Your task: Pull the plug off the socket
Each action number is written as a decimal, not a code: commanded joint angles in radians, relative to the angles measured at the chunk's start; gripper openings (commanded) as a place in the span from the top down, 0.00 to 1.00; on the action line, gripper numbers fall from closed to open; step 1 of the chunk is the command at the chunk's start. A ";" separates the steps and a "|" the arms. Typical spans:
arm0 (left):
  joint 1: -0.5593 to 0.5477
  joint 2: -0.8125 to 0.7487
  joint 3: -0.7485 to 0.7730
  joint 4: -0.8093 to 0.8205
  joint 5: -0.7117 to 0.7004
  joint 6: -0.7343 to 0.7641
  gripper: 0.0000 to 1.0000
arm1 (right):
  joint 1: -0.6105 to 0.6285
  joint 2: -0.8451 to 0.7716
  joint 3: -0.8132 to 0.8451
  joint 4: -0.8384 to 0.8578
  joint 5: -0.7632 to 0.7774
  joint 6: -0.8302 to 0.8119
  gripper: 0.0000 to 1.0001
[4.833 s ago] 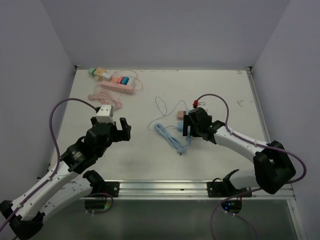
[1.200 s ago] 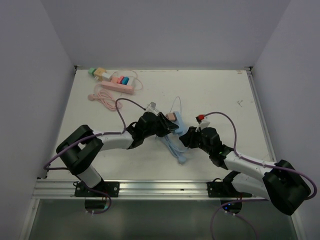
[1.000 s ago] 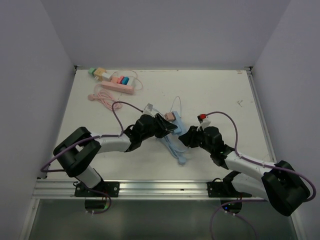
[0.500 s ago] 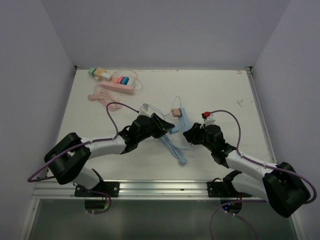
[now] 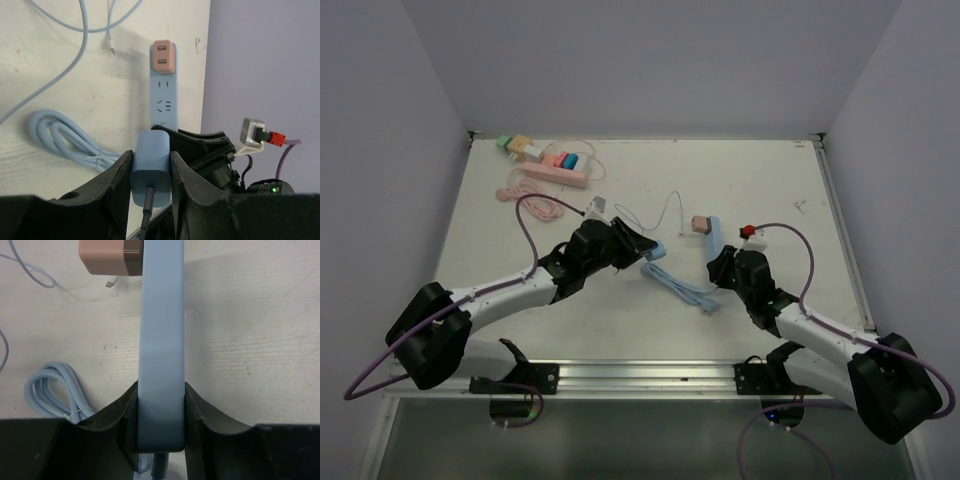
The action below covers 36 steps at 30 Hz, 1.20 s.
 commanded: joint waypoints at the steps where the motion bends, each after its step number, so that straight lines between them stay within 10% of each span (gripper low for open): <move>1: 0.089 -0.040 0.049 -0.045 0.024 0.147 1.00 | 0.004 -0.094 -0.001 0.051 0.042 -0.007 1.00; 10: 0.200 0.292 0.338 -0.094 0.128 0.434 1.00 | 0.002 -0.263 -0.029 0.025 0.021 -0.038 1.00; 22: 0.194 0.788 0.644 0.160 0.364 0.315 0.98 | 0.002 -0.243 -0.047 0.084 -0.033 -0.063 1.00; 36: 0.177 0.649 0.503 0.152 0.286 0.348 0.09 | 0.002 -0.151 -0.033 0.140 -0.110 -0.092 1.00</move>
